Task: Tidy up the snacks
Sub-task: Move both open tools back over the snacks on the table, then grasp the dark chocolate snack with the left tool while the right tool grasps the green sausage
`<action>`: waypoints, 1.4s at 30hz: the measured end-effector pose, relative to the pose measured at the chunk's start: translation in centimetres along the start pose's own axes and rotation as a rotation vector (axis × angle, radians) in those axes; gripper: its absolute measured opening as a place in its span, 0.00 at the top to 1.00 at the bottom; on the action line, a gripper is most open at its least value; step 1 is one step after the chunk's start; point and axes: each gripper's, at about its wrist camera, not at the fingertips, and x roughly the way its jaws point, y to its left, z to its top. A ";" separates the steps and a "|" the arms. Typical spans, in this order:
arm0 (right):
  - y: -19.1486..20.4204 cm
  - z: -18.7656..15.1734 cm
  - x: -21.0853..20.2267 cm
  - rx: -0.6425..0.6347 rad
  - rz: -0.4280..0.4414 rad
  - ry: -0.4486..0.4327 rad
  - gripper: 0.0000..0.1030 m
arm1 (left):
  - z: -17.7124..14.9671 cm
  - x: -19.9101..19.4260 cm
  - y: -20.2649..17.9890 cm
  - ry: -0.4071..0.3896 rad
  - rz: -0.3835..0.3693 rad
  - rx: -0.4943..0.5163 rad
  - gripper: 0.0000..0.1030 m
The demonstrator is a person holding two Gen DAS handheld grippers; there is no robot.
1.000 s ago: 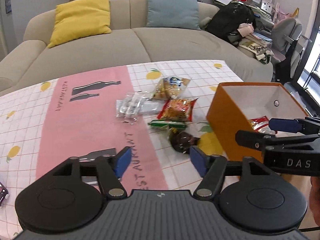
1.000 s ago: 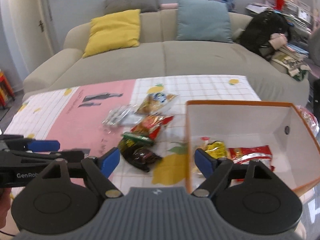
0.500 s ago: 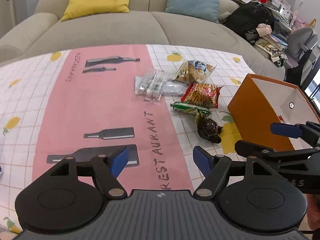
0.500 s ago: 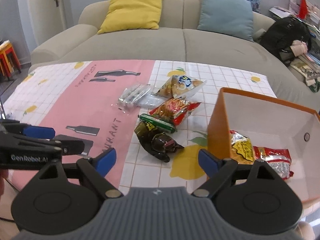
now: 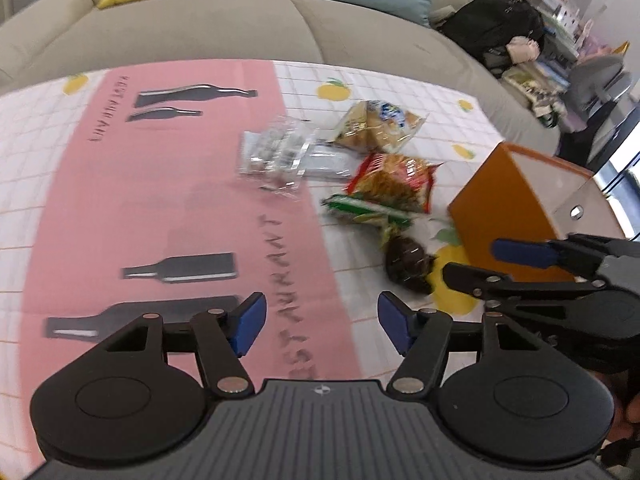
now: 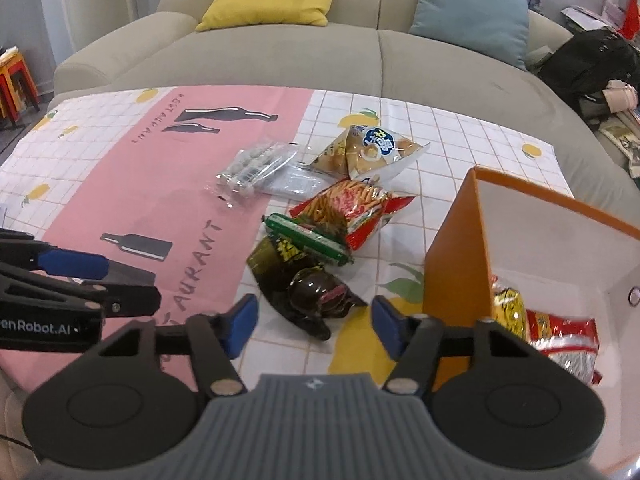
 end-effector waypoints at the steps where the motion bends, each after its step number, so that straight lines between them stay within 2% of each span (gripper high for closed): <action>1: -0.3 0.3 0.2 -0.019 -0.002 0.007 0.52 | 0.3 0.4 -0.2 0.002 -0.027 -0.010 0.29; 5: -1.0 0.8 1.0 -0.086 -0.022 0.028 0.61 | 1.4 1.8 -1.1 0.002 -0.083 -0.025 0.31; 10: -1.8 1.2 1.9 -0.107 -0.023 0.048 0.71 | 2.6 4.6 -2.2 0.039 -0.123 -0.031 0.32; 15: -1.9 1.5 2.7 -0.163 -0.081 0.040 0.76 | 3.2 7.0 -2.4 0.071 -0.168 -0.074 0.32; 18: -2.4 1.7 2.9 -0.180 -0.096 0.035 0.84 | 3.4 7.9 -2.1 0.093 -0.190 -0.106 0.32; 21: -3.2 2.0 2.5 -0.188 -0.102 0.022 0.84 | 3.4 8.4 -2.1 0.108 -0.200 -0.107 0.32; 25: -4.4 2.6 2.0 -0.159 -0.060 0.010 0.84 | 3.1 9.1 -2.6 0.127 -0.192 -0.077 0.32; 30: -4.7 2.8 2.2 -0.157 -0.025 0.019 0.84 | 2.9 9.9 -3.9 0.145 -0.146 -0.016 0.32; 34: -4.4 2.7 2.4 -0.150 -0.023 0.026 0.83 | 2.7 10.3 -4.5 0.144 -0.109 0.025 0.39; 36: -4.4 2.7 2.3 -0.146 -0.021 0.022 0.81 | 2.6 10.3 -4.3 0.142 -0.127 0.013 0.49; 37: -4.4 2.7 2.4 -0.145 -0.022 0.020 0.80 | 2.6 10.3 -4.2 0.145 -0.148 -0.003 0.60; 42: -4.3 2.8 2.6 -0.136 -0.022 0.018 0.78 | 2.5 10.1 -4.1 0.134 -0.134 -0.019 0.62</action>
